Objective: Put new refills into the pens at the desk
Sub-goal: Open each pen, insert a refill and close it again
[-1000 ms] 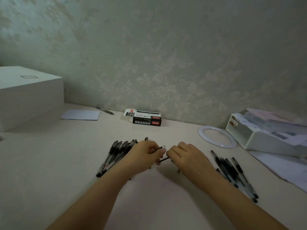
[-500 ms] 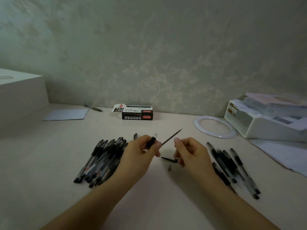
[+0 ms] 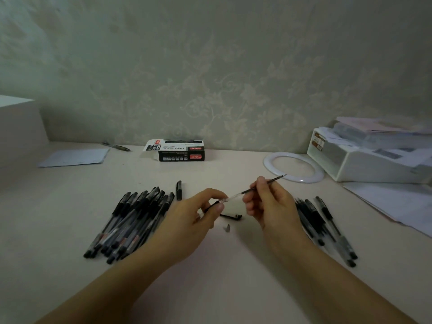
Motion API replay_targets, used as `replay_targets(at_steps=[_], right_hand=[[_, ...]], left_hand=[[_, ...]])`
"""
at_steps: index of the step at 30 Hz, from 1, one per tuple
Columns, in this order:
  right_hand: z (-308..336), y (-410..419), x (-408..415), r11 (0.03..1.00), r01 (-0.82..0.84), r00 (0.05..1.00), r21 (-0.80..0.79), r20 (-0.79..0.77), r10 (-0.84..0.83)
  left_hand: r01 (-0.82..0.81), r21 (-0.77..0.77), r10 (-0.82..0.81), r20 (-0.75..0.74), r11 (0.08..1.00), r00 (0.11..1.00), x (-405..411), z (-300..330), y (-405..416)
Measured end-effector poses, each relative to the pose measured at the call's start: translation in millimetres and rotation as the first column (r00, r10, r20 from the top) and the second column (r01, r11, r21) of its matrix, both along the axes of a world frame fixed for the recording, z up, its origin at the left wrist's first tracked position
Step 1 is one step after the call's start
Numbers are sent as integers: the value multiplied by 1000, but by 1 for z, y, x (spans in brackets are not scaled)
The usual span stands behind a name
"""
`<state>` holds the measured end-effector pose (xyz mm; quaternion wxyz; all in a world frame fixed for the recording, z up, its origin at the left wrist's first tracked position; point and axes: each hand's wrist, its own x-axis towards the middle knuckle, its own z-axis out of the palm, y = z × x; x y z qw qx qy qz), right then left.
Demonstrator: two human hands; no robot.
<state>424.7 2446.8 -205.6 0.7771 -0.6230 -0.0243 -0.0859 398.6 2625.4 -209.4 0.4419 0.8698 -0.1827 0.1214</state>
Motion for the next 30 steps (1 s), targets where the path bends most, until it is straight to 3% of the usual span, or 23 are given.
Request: replay_targets(at_steps=[10, 22, 30], right_hand=[[-3, 1, 0, 1000, -25, 1000, 16, 6, 25], [-2, 0, -1, 998, -24, 1000, 66, -16, 25], [-2, -3, 2, 999, -3, 1000, -45, 28, 5]], left_hand=[[46, -16, -46, -22, 999, 999, -2, 3, -1], [62, -144, -70, -47, 988, 996, 1, 0, 1], [64, -123, -73, -70, 990, 995, 2, -1, 3]])
